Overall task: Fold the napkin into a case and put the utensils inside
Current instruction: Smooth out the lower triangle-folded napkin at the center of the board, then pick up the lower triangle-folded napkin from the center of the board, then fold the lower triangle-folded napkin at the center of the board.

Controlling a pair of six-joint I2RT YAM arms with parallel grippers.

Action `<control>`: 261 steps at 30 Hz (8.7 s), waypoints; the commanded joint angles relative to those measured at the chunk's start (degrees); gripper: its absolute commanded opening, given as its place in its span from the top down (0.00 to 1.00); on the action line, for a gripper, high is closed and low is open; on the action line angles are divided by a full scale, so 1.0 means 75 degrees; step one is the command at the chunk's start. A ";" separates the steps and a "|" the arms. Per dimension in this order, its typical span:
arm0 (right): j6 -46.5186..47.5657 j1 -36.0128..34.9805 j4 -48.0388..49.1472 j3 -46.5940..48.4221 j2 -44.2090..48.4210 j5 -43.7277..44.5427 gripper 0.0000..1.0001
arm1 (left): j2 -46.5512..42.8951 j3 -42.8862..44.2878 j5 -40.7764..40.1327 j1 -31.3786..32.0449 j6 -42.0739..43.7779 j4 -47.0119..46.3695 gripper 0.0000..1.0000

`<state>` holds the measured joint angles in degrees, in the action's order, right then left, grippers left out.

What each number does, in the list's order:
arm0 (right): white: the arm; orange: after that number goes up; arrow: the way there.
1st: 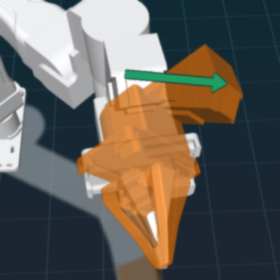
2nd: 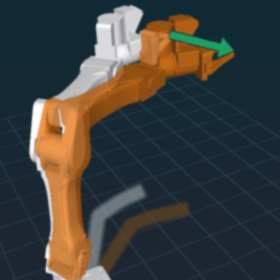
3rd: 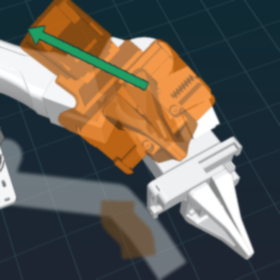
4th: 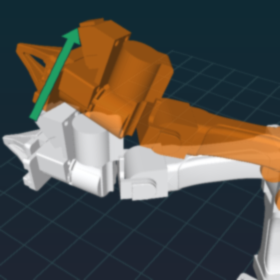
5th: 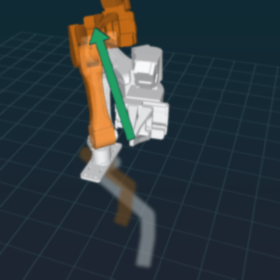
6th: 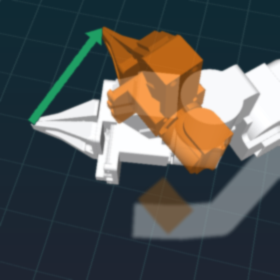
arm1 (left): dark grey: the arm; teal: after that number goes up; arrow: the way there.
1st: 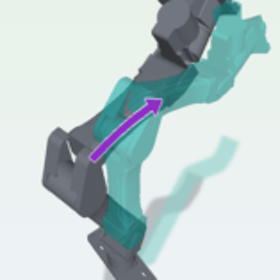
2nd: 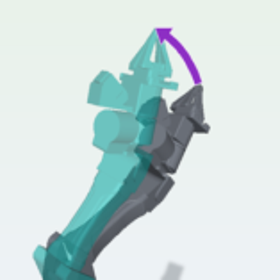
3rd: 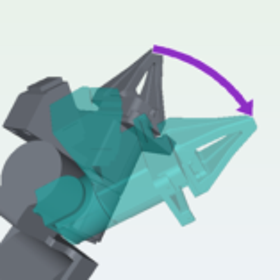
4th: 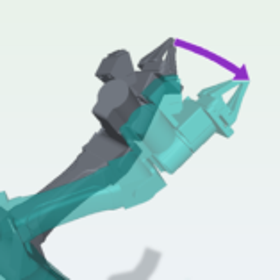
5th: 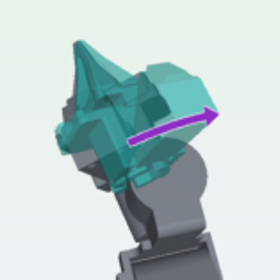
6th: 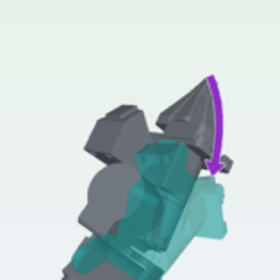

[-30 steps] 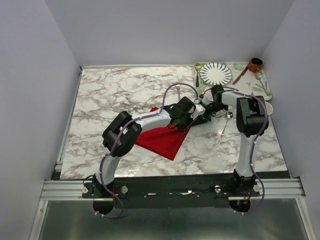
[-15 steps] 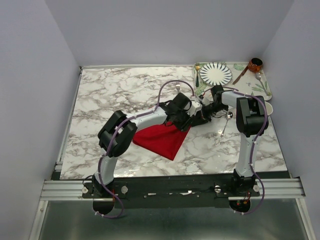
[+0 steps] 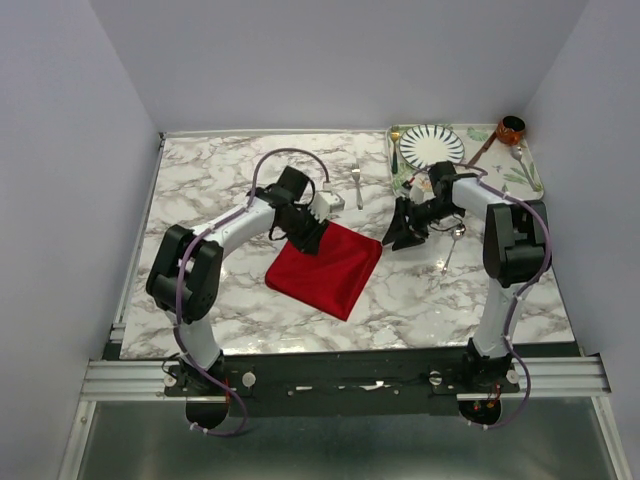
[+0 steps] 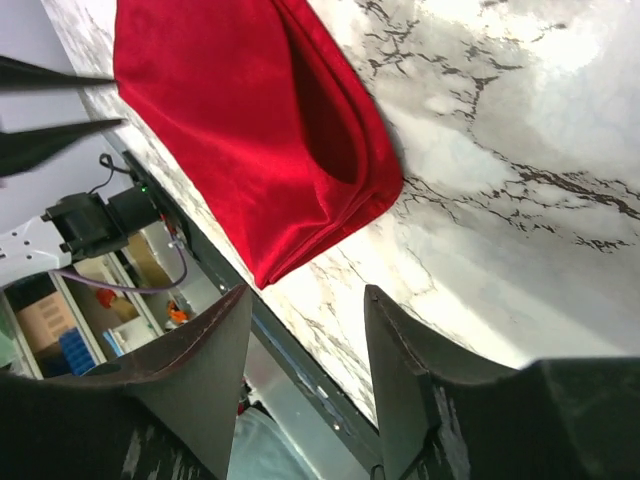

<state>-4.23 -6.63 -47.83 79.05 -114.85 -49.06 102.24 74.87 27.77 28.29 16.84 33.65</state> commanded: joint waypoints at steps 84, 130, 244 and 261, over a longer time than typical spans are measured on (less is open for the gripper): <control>-0.0922 -0.2537 0.1934 -0.0917 0.0663 -0.3619 0.00 | -0.0693 -0.3455 0.4888 -0.1663 -0.6614 -0.5365 0.04; 0.0084 -0.0628 0.0507 0.0241 0.0232 0.0844 0.34 | -0.1678 -0.3233 0.2755 -0.1886 -0.3466 -0.2941 0.37; 0.4361 -0.2854 -0.0172 0.0195 0.0559 0.1796 0.99 | -0.1480 -0.3726 -0.2238 0.2485 0.2138 -0.2251 1.00; 0.4818 -0.2983 -0.0454 -0.1258 0.1156 0.1678 0.99 | -0.0882 -0.3538 -0.2179 0.2485 0.1411 -0.1873 1.00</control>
<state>30.13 -28.56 -49.63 71.44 -108.86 -35.68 92.60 49.32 13.23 46.74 28.97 14.87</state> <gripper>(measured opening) 0.015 0.004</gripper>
